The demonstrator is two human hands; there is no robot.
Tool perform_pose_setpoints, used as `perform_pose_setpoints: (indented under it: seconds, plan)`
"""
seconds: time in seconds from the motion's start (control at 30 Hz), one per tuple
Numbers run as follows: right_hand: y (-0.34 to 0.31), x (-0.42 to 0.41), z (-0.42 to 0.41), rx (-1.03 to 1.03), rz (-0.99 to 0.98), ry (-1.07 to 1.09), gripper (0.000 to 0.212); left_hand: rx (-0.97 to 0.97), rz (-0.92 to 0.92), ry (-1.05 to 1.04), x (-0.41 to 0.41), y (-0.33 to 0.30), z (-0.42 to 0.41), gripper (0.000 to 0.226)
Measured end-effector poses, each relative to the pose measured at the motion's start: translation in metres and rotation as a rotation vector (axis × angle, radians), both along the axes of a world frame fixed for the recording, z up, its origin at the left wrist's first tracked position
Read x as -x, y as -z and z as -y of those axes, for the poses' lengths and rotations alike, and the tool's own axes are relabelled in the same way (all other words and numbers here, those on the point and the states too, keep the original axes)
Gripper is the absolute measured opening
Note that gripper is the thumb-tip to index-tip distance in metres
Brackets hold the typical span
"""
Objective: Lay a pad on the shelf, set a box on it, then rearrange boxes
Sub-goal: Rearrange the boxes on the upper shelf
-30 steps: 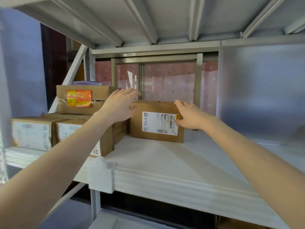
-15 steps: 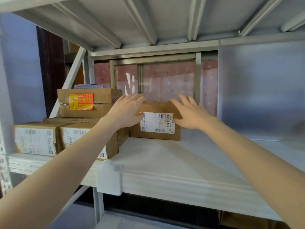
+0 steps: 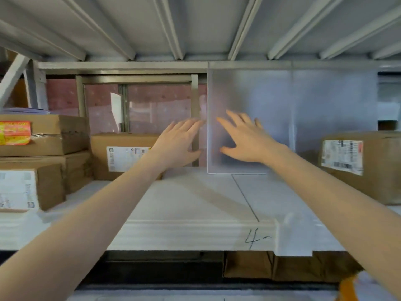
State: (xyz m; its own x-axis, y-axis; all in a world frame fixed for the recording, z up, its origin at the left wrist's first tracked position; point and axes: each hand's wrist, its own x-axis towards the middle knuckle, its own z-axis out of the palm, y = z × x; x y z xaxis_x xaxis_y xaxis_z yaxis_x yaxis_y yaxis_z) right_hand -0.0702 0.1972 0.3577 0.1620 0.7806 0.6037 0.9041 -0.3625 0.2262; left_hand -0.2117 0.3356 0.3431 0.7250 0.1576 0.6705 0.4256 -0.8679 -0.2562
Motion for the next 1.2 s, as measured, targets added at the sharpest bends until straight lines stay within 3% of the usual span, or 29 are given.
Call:
perform_pose_setpoints:
  seconds: [0.37,0.67,0.93,1.07,1.2]
  plan:
    - [0.0,-0.115,0.165,-0.155,-0.008,0.234,0.075,0.072,0.017,0.338,-0.147,0.006,0.139,0.079]
    - [0.012,-0.166,0.251,-0.267,-0.059,0.363,0.07,0.106,-0.021,0.522,-0.227,-0.004,0.23,0.083]
    - [0.024,-0.208,0.289,-0.336,-0.249,0.457,0.063,0.095,-0.042,0.517,-0.277,-0.012,0.273,0.088]
    - [0.031,-0.227,0.293,-0.32,-0.394,0.489,0.071,0.054,-0.114,0.44,-0.286,-0.016,0.273,0.08]
    - [0.038,-0.238,0.292,-0.319,-0.509,0.483,0.087,-0.019,-0.051,0.418,-0.284,-0.016,0.271,0.068]
